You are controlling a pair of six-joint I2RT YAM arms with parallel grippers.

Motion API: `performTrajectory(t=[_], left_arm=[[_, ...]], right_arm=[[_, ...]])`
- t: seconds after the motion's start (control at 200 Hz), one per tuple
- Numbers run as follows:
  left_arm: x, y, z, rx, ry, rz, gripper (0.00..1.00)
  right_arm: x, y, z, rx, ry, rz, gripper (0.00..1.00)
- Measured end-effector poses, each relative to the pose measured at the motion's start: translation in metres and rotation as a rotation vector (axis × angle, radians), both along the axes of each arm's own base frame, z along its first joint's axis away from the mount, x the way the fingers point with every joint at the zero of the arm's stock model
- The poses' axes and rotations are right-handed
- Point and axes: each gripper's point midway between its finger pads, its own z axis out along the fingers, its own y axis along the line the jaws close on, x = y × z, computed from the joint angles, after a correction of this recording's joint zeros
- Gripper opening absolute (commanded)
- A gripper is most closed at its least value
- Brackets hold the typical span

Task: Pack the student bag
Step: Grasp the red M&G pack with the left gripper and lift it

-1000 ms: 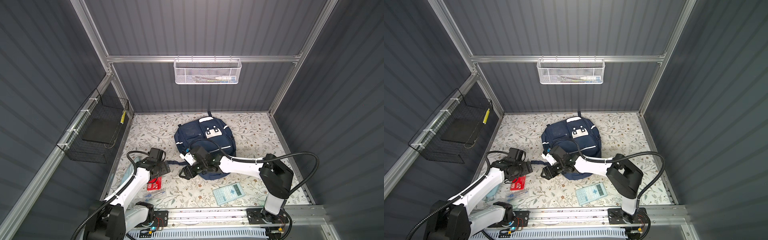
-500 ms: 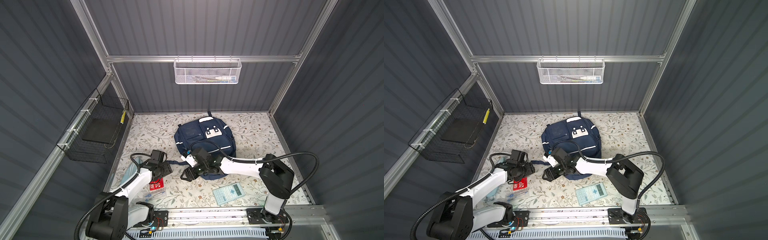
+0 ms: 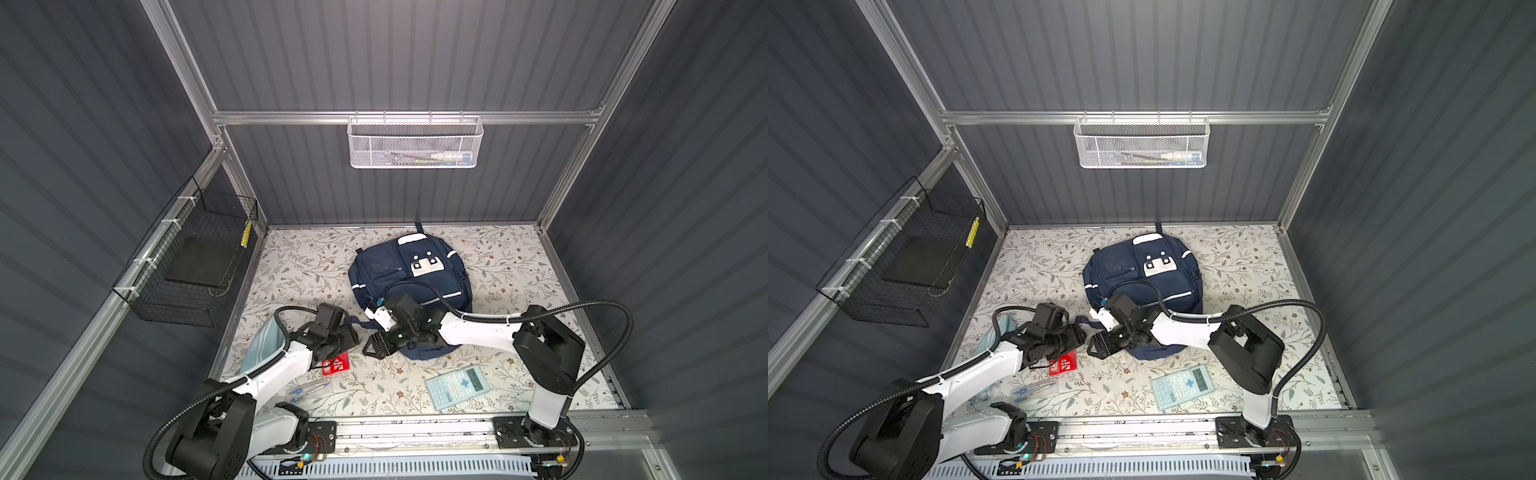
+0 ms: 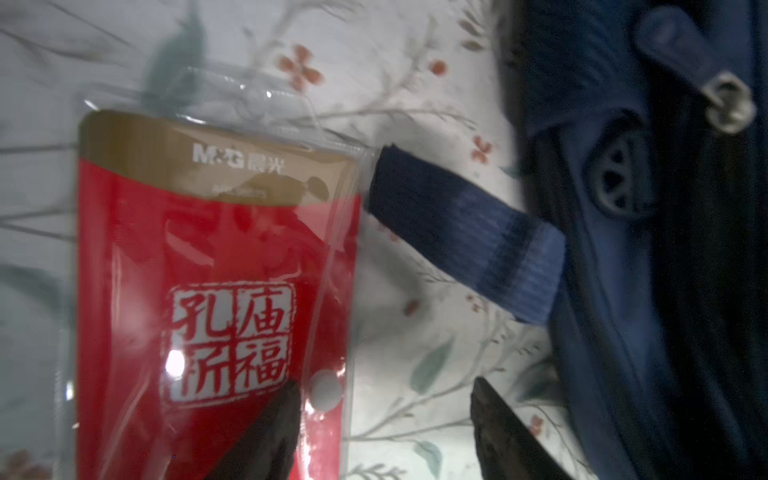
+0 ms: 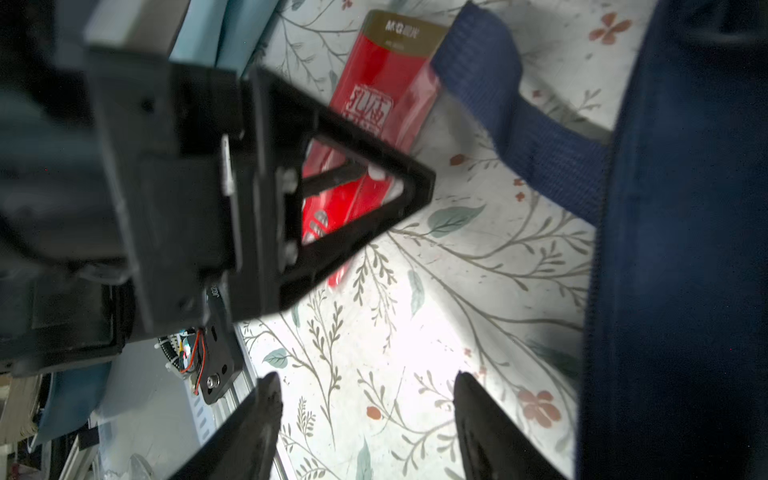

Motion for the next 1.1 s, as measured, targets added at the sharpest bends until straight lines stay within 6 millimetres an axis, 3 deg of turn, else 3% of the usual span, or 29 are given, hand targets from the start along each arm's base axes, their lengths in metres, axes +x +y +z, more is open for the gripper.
performTrajectory(t=[0.18,0.265,0.36,0.47,0.64,0.845,1.101], left_arm=[[0.004,0.004,0.02,-0.023,-0.014,0.04,0.71],[0.018,0.026,0.041,-0.03,-0.062,0.102,0.72],[0.022,0.056,0.048,-0.003,-0.086,0.179,0.71],[0.015,0.065,0.038,0.021,-0.072,0.187,0.66],[-0.01,0.062,-0.011,0.009,0.039,0.165,0.59],[-0.006,0.055,-0.011,-0.106,-0.047,0.209,0.52],[0.001,0.049,-0.008,-0.18,-0.101,0.232,0.5]], right_arm=[[0.008,0.015,-0.014,-0.011,0.064,-0.013,0.65],[0.009,0.023,-0.018,-0.005,0.1,-0.019,0.66],[0.011,0.03,-0.023,-0.01,0.135,-0.029,0.66],[0.015,0.039,-0.028,-0.014,0.173,-0.041,0.66],[0.017,0.048,-0.038,-0.021,0.229,-0.065,0.66],[0.02,0.061,-0.038,0.022,0.3,-0.1,0.61],[0.037,0.075,-0.042,0.091,0.335,-0.158,0.42]])
